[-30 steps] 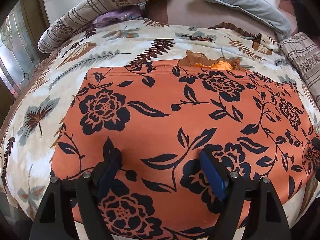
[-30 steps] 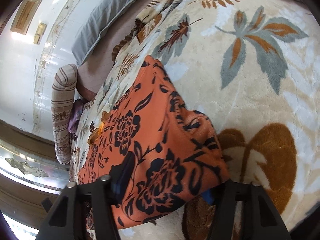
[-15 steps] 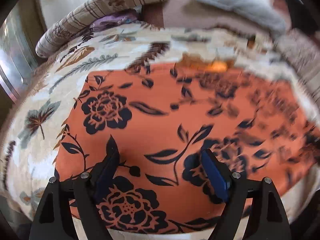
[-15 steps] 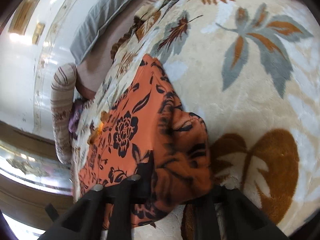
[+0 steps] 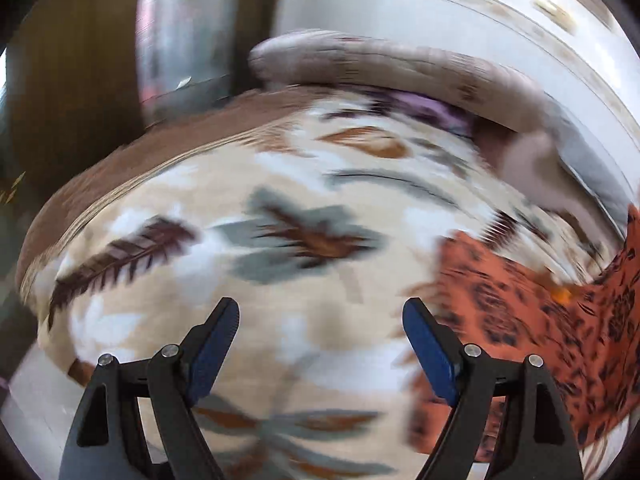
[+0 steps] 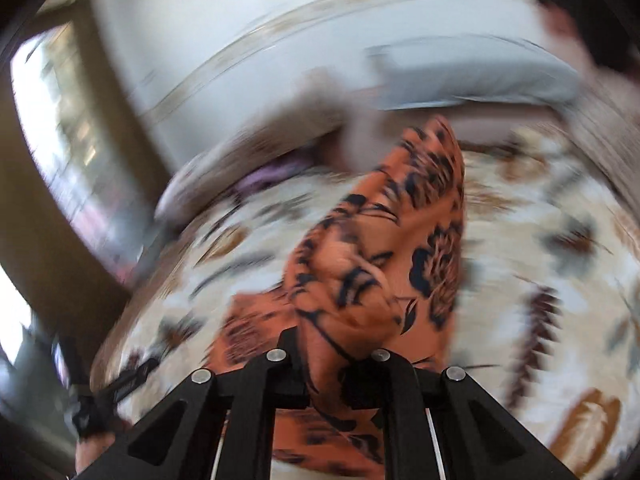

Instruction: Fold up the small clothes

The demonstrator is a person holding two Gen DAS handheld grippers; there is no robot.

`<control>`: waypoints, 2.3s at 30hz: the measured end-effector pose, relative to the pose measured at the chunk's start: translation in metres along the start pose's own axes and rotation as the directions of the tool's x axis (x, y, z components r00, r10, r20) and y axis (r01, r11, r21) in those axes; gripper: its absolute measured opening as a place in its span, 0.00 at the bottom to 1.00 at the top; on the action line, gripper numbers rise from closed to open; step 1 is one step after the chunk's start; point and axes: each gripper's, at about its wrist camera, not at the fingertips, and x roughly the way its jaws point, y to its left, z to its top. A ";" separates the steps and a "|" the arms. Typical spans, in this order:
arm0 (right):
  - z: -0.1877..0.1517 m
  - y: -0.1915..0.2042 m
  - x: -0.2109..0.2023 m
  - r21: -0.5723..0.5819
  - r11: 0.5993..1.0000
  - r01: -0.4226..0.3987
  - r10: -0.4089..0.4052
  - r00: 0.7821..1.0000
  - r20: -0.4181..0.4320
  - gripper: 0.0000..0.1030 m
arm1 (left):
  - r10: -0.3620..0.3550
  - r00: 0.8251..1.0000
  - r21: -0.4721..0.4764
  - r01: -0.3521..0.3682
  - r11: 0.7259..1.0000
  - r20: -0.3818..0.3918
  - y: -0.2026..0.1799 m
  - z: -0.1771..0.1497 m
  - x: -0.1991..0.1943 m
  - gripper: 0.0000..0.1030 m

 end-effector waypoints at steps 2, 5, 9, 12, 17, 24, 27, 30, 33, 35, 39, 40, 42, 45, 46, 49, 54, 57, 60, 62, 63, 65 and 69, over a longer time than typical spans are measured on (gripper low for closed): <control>-0.019 0.043 0.041 -0.076 0.996 -0.042 0.035 0.995 -0.095 0.11 | 0.004 1.000 -0.050 -0.005 0.999 -0.031 0.017 -0.004 0.009 0.82; -0.062 0.075 0.124 -0.131 0.990 -0.049 0.004 0.946 -0.325 0.11 | -0.027 0.998 -0.103 0.021 0.994 -0.058 0.029 -0.004 0.016 0.82; -0.069 0.081 0.126 -0.131 0.990 -0.044 0.002 0.952 -0.307 0.11 | -0.037 0.998 -0.070 0.034 0.997 -0.048 0.029 -0.007 0.010 0.82; -0.044 0.077 0.110 -0.100 0.993 -0.061 0.035 0.968 -0.247 0.11 | -0.054 0.997 -0.068 0.050 0.996 -0.055 0.028 -0.007 0.012 0.82; -0.017 0.095 0.081 -0.077 0.989 -0.126 0.115 0.984 -0.139 0.11 | -0.065 0.996 -0.076 0.061 0.995 -0.057 0.027 -0.006 0.013 0.82; -0.090 0.116 0.136 -0.237 0.966 -0.098 0.025 0.956 -0.293 0.18 | -0.080 0.995 -0.083 0.075 0.994 -0.060 0.030 -0.006 0.013 0.82; -0.087 0.121 0.128 -0.236 0.959 -0.155 0.077 0.947 -0.312 0.67 | -0.107 0.993 -0.078 0.102 0.992 -0.051 0.028 -0.006 0.011 0.82; -0.085 0.112 0.108 -0.186 0.965 -0.185 0.128 0.951 -0.282 0.74 | -0.202 0.979 -0.083 0.198 0.977 -0.034 0.024 -0.005 0.003 0.82; -0.086 0.084 0.080 -0.093 0.974 -0.205 0.180 0.956 -0.232 0.74 | -0.350 0.935 -0.050 0.347 0.936 -0.062 0.010 -0.008 -0.007 0.82; -0.086 0.065 0.069 -0.045 0.981 -0.188 0.177 0.965 -0.193 0.74 | -0.442 0.889 -0.013 0.444 0.896 -0.116 -0.007 -0.015 -0.016 0.82; -0.085 0.016 0.041 0.078 0.989 -0.127 0.136 0.984 -0.118 0.74 | -0.498 0.842 0.109 0.526 0.843 -0.206 -0.052 -0.037 -0.033 0.81; -0.083 0.010 0.041 0.098 0.987 -0.126 0.137 0.984 -0.115 0.74 | -0.493 0.840 0.120 0.526 0.842 -0.227 -0.061 -0.040 -0.030 0.71; -0.081 -0.003 0.037 0.132 0.983 -0.127 0.143 0.983 -0.114 0.74 | -0.463 0.833 0.106 0.512 0.852 -0.302 -0.067 -0.043 -0.011 0.20; -0.080 -0.008 0.039 0.132 0.981 -0.143 0.159 0.980 -0.119 0.74 | -0.411 0.836 0.069 0.464 0.883 -0.365 -0.055 -0.040 0.019 0.16; -0.081 -0.009 0.041 0.129 0.980 -0.152 0.168 0.978 -0.123 0.74 | -0.401 0.835 0.074 0.459 0.886 -0.377 -0.051 -0.038 0.024 0.16; -0.089 -0.015 0.051 0.150 0.976 -0.160 0.184 0.970 -0.161 0.74 | -0.376 0.831 0.095 0.449 0.889 -0.410 -0.049 -0.041 0.030 0.25; -0.092 -0.023 0.053 0.181 0.966 -0.186 0.217 0.961 -0.169 0.74 | -0.393 0.816 0.022 0.443 0.896 -0.425 -0.041 -0.041 0.038 0.31; -0.090 -0.033 0.051 0.241 0.945 -0.220 0.262 0.952 -0.158 0.74 | -0.325 0.871 0.142 0.398 0.906 -0.368 -0.056 -0.037 0.013 0.31; -0.084 -0.041 0.041 0.282 0.928 -0.242 0.285 0.951 -0.122 0.74 | -0.293 0.919 0.254 0.359 0.898 -0.263 -0.075 -0.026 -0.017 0.34; -0.077 -0.053 0.030 0.312 0.915 -0.254 0.293 0.952 -0.085 0.74 | -0.303 0.934 0.311 0.350 0.883 -0.190 -0.090 -0.016 -0.033 0.43; -0.073 -0.061 0.028 0.329 0.908 -0.258 0.298 0.952 -0.077 0.74 | -0.322 0.931 0.331 0.362 0.872 -0.170 -0.099 -0.013 -0.036 0.50; -0.067 -0.083 0.029 0.389 0.887 -0.249 0.299 0.951 -0.074 0.74 | -0.341 0.923 0.370 0.384 0.846 -0.179 -0.120 -0.009 -0.027 0.53; -0.063 -0.129 0.056 0.552 0.799 -0.238 0.347 0.932 -0.101 0.75 | -0.228 0.942 0.415 0.314 0.854 -0.244 -0.134 -0.020 0.020 0.53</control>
